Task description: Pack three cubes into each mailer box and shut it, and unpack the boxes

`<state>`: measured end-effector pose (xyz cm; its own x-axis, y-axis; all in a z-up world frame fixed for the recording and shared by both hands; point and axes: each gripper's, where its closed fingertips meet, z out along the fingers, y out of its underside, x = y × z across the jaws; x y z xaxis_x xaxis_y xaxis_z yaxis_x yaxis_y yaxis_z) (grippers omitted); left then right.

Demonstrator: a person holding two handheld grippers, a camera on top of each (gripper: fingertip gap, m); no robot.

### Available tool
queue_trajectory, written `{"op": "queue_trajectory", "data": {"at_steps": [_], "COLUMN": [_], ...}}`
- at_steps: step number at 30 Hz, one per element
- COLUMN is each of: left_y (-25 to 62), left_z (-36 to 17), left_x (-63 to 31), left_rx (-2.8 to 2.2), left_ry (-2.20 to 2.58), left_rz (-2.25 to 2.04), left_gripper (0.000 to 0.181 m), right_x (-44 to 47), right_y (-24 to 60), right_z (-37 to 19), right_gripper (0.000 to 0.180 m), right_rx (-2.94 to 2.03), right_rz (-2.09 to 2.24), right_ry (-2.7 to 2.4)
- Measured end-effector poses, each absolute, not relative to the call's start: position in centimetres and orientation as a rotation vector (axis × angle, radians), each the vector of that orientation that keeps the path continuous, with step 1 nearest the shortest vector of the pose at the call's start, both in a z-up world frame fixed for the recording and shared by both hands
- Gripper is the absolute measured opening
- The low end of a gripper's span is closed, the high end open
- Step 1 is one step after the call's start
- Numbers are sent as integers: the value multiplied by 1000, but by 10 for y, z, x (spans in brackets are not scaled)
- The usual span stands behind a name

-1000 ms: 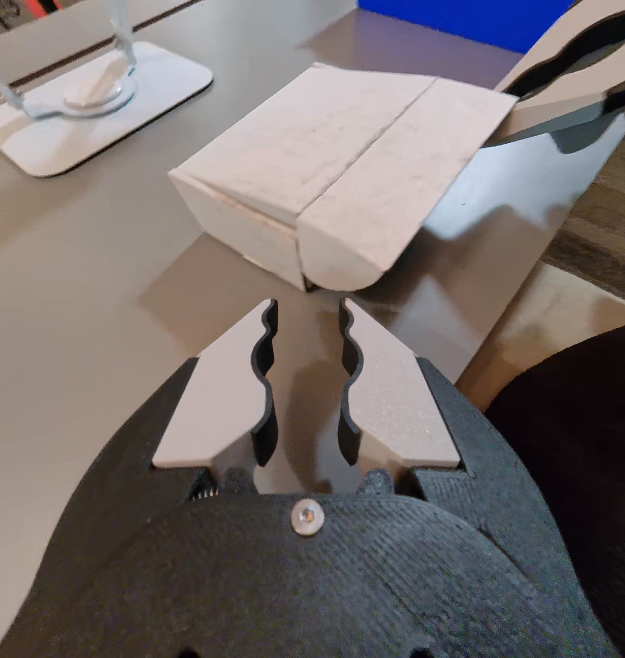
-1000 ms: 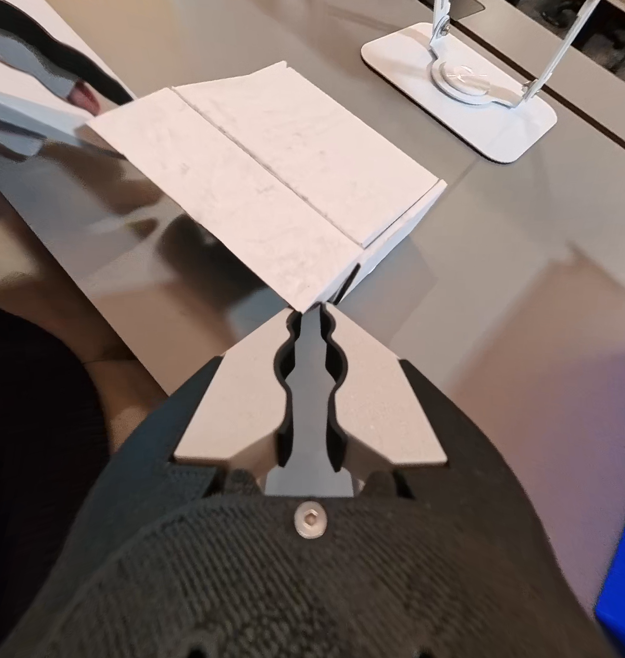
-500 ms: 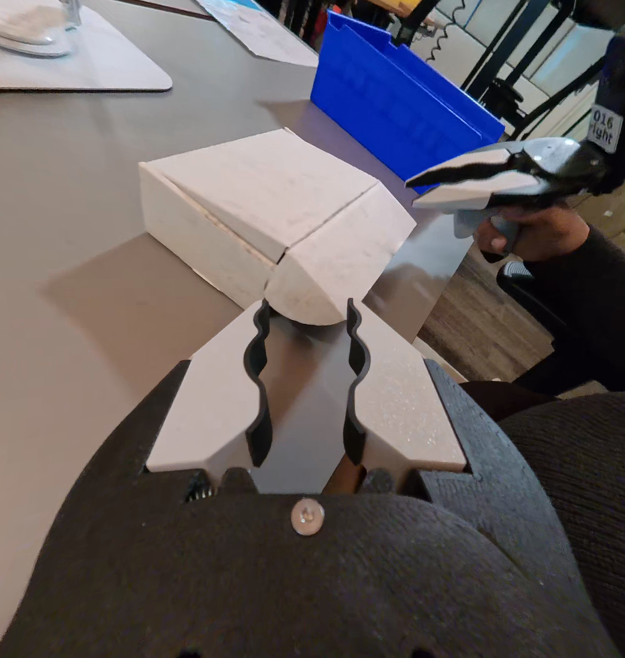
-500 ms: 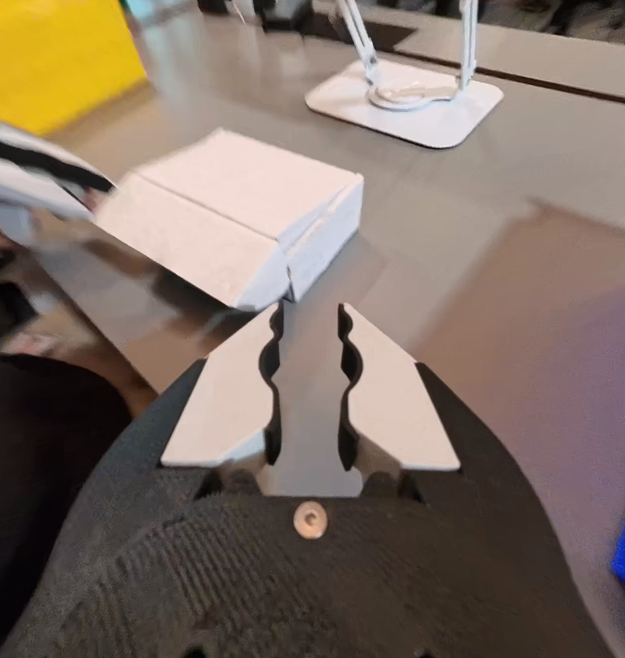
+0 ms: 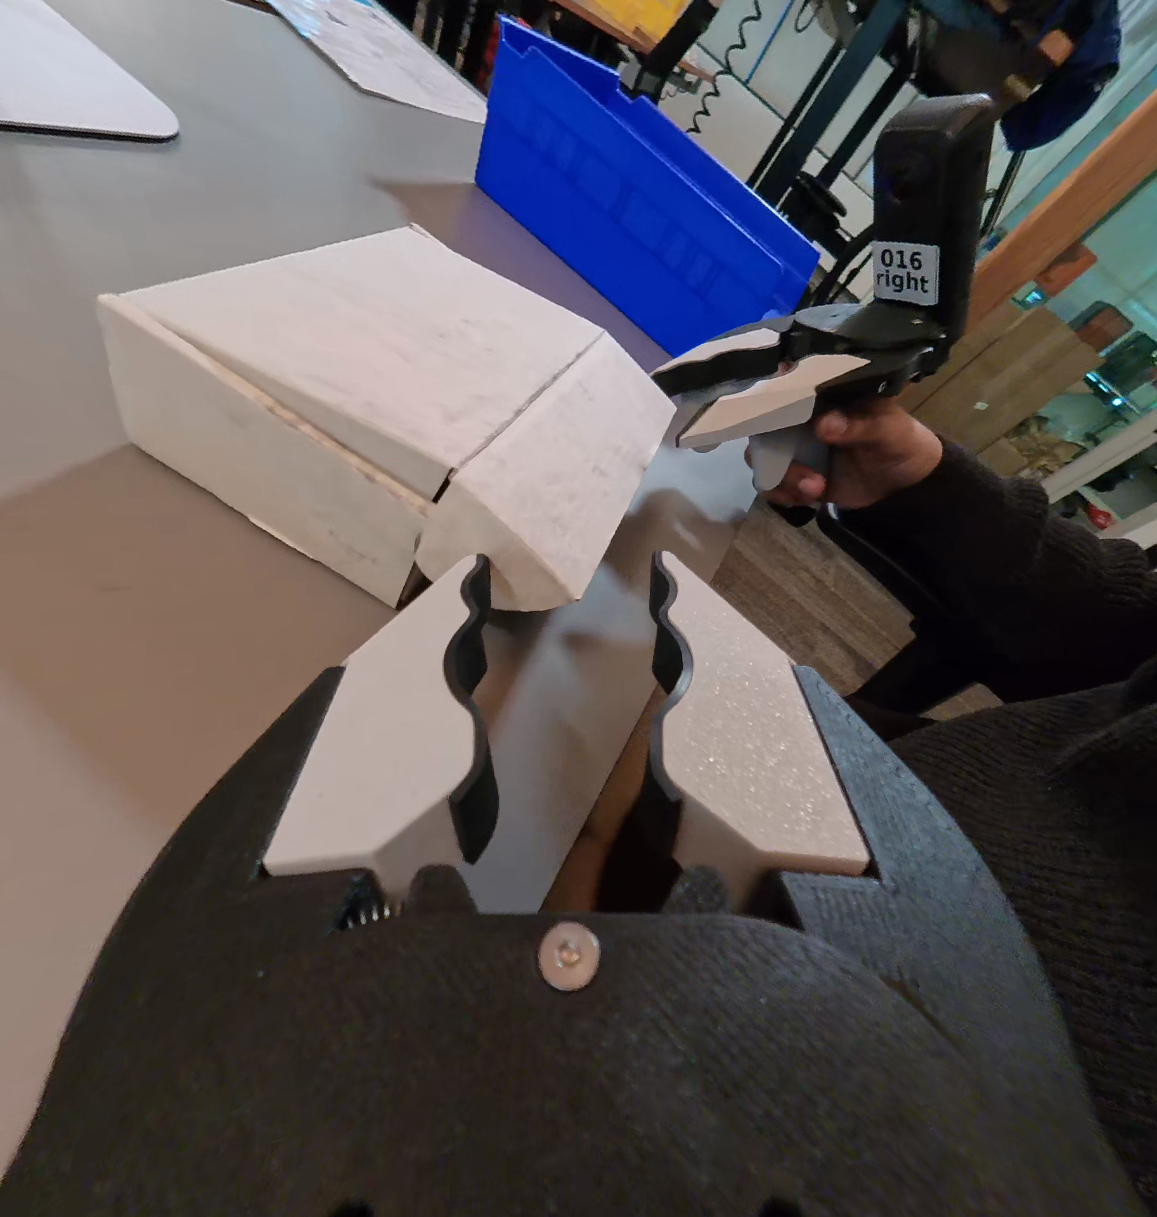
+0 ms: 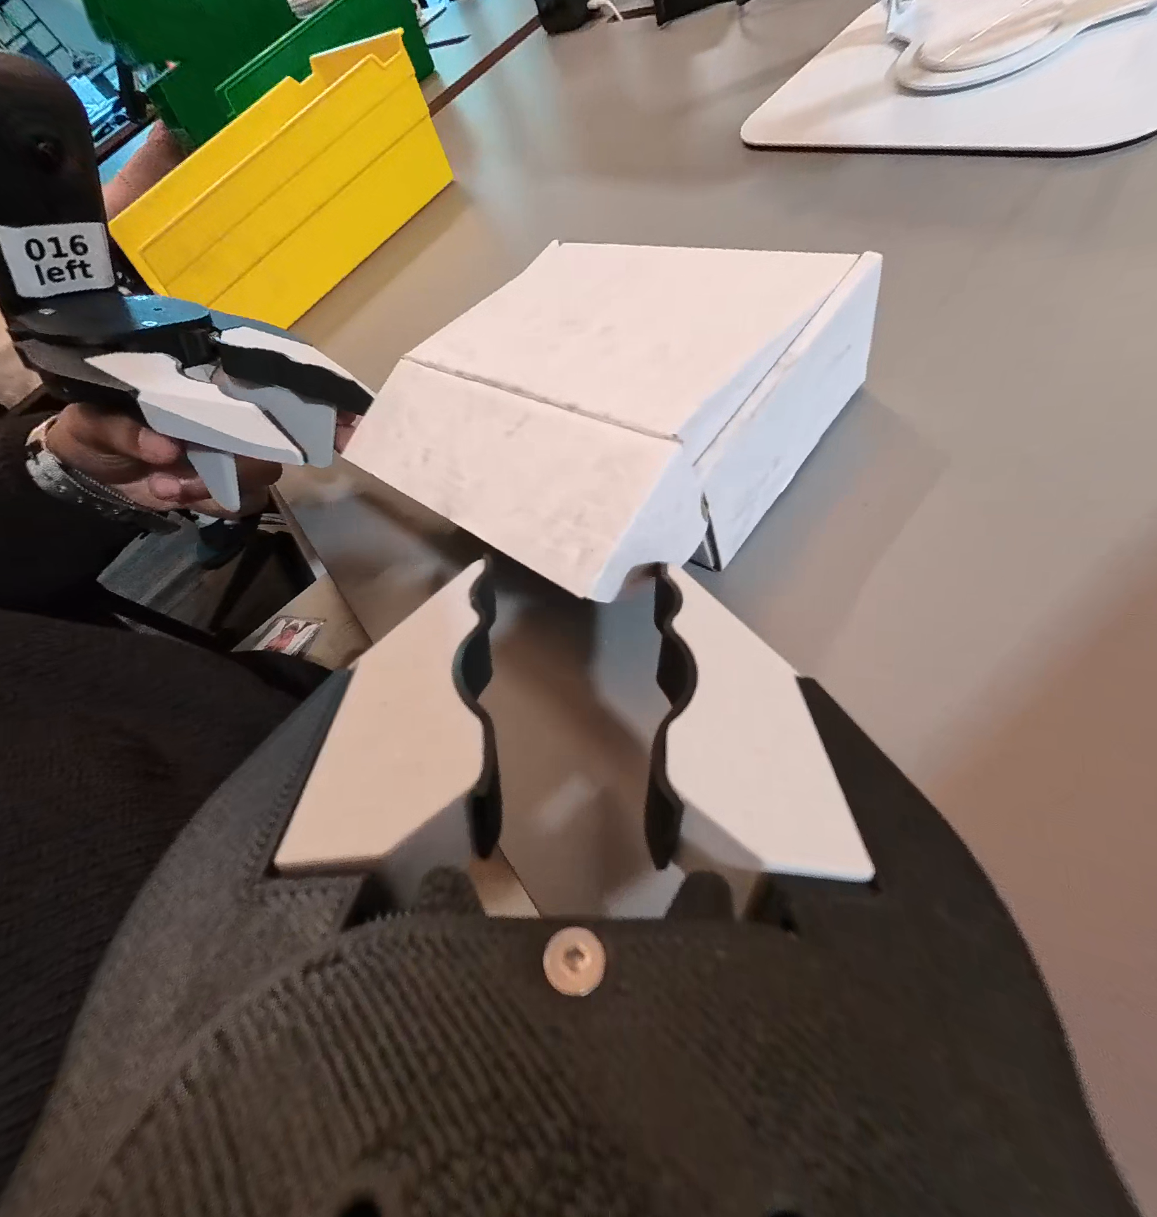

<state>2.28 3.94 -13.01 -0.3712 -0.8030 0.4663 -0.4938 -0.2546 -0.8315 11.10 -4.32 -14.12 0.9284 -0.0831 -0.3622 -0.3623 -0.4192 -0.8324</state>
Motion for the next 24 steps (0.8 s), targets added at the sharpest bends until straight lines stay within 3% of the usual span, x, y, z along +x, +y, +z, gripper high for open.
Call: {"op": "queue_trajectory", "data": {"at_steps": [16,24], "left_y": [36,36], "left_z": [-118,-121], "left_x": [23,24], "left_rx": [-1743,-1711], "left_ry": [1578,1619], "left_rz": [-1971,-1910], "left_gripper": [57,58], "right_x": [112,113], "right_y": [-45,-46], "right_z": [-138,-140], "right_gripper": [42,41], "right_rx": [-1986,-1995], "right_rz": [333,324], "right_ry": [333,333]}}
